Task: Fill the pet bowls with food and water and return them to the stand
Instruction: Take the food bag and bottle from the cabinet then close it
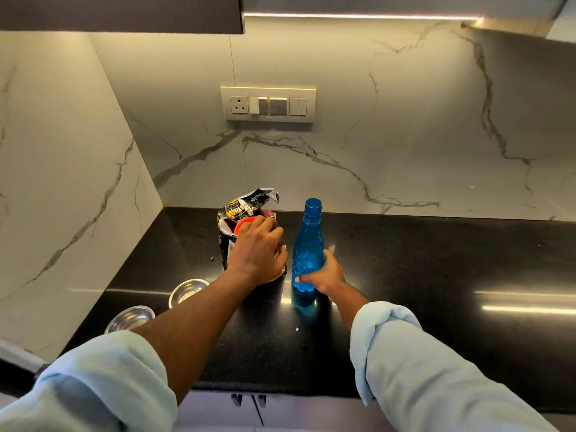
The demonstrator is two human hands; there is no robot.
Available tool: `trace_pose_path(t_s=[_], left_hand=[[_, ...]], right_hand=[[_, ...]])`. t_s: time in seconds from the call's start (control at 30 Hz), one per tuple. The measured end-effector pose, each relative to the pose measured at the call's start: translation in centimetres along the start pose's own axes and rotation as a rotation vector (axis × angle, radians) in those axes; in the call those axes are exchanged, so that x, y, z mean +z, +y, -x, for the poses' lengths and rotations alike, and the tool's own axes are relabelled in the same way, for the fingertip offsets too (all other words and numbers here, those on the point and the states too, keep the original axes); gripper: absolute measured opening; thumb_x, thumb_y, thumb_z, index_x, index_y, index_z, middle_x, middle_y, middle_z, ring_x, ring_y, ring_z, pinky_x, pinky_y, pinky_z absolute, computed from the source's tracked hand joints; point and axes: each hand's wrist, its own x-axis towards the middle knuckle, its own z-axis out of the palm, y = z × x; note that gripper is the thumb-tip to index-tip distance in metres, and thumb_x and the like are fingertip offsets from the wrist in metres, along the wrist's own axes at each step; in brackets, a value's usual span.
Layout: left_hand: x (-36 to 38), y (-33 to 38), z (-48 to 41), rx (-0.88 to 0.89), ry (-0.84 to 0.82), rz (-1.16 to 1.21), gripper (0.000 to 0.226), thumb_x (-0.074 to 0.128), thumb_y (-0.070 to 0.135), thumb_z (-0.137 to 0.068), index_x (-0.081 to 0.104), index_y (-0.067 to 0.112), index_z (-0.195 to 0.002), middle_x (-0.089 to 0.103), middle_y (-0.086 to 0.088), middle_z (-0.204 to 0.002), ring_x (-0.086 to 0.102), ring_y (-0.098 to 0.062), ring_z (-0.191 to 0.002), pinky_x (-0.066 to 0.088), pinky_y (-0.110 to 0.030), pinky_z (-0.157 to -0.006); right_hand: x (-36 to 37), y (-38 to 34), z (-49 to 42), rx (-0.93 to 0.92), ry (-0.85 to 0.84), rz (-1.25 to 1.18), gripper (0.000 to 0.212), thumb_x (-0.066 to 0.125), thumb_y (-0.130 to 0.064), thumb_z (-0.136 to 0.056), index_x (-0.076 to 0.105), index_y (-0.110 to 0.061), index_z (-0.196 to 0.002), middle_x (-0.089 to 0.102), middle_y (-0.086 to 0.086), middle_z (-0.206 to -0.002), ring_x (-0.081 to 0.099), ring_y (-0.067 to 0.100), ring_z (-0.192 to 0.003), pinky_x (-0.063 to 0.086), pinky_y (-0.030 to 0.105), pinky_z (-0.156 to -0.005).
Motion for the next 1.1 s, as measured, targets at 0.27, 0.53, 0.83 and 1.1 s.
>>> trace_pose_path(t_s=[0.27,0.53,0.83,1.1], left_hand=[[-4.9,1.5,0.6,0.040,0.097,0.035,0.026,0.064,0.041,-0.090,0.070,0.018,-0.102,0.065,-0.003,-0.114,0.057,-0.022,-0.107,0.051,-0.040,-0.096],[-14.0,5.3,3.9,0.085,0.191,0.073,0.025,0.066,0.040,-0.092,0.069,0.017,-0.101,0.067,-0.006,-0.118,0.059,-0.024,-0.114,0.052,-0.041,-0.098],[-16.7,4.8,3.7,0.044,0.244,0.082,0.026,0.067,0.039,-0.091,0.070,0.016,-0.103,0.065,-0.005,-0.118,0.058,-0.026,-0.115,0.049,-0.044,-0.096],[-22.3,7.9,3.7,0.020,0.370,-0.002,0.026,0.071,0.036,-0.089,0.069,0.014,-0.102,0.067,-0.007,-0.118,0.059,-0.029,-0.116,0.049,-0.047,-0.095]], right_hand=[[-4.5,-0.6,4.1,0.039,0.043,0.086,0.080,0.087,-0.010,-0.083,0.046,-0.013,-0.152,0.056,0.015,-0.149,0.058,0.025,-0.132,0.047,0.031,-0.103],[-10.7,-7.8,13.9,-0.240,0.166,0.119,0.034,0.081,-0.021,-0.090,0.066,-0.018,-0.120,0.066,0.000,-0.107,0.066,0.020,-0.105,0.057,0.033,-0.091],[-12.5,-12.9,16.3,-0.429,0.227,0.057,0.019,0.076,-0.023,-0.095,0.070,-0.019,-0.113,0.068,-0.005,-0.101,0.062,0.005,-0.088,0.047,0.016,-0.070],[-20.9,-15.0,19.6,-0.457,0.252,-0.280,0.021,0.059,-0.026,-0.106,0.069,-0.011,-0.116,0.075,0.014,-0.117,0.075,0.024,-0.094,0.052,0.027,-0.070]])
